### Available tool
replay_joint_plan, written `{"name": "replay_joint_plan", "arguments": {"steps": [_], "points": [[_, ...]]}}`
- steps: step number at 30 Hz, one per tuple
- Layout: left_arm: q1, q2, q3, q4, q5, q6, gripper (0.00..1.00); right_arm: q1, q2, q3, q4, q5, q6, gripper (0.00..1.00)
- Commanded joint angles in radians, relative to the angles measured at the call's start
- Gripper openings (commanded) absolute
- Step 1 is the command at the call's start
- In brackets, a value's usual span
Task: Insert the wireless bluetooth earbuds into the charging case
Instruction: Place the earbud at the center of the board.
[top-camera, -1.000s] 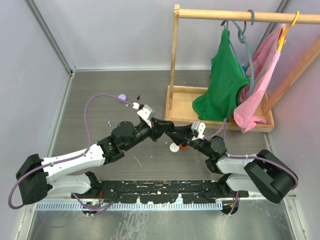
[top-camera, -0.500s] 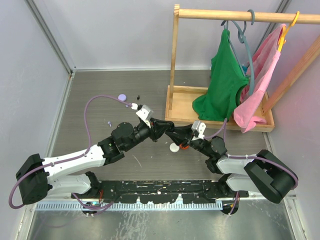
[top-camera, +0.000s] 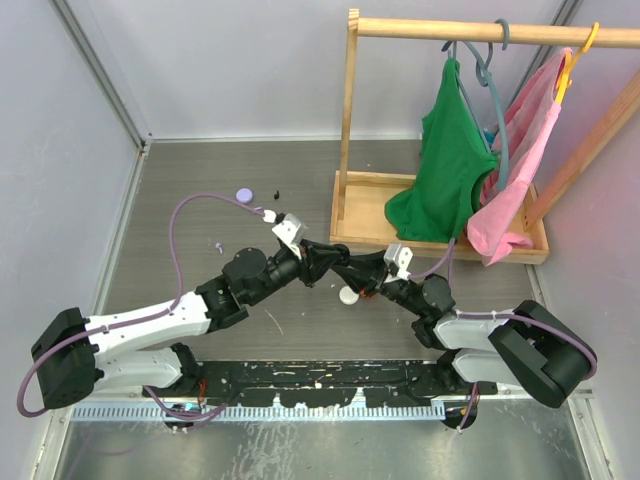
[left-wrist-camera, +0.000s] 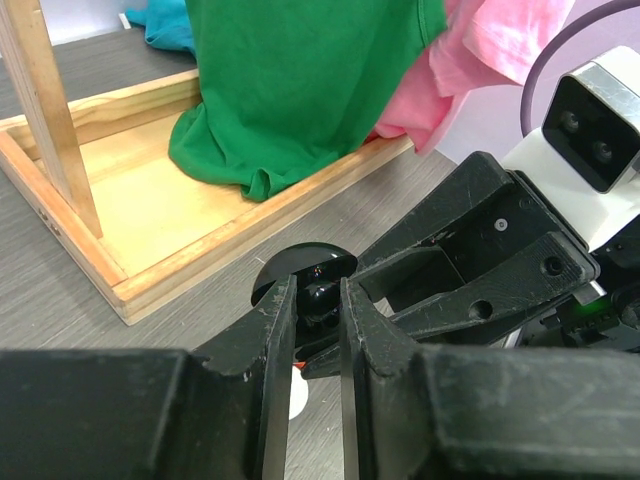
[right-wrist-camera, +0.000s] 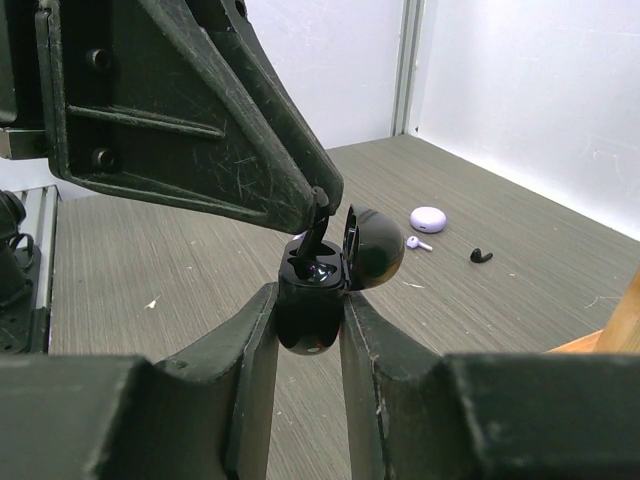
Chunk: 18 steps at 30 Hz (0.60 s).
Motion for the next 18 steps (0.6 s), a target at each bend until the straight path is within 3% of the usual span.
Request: {"name": "replay_joint_plan", "arguments": {"steps": [1, 18], "points": [[-0.008, -0.033, -0.008, 0.041, -0.002, -0.005, 0.23, 0.003, -0.026, 0.005, 0.108, 0.010, -0.004, 0.01], [-0.007, -0.042, 0.031, -0.044, 0.003, 0.004, 0.29, 0.004, -0.026, 0.007, 0.107, -0.019, -0.006, 0.01]]}}
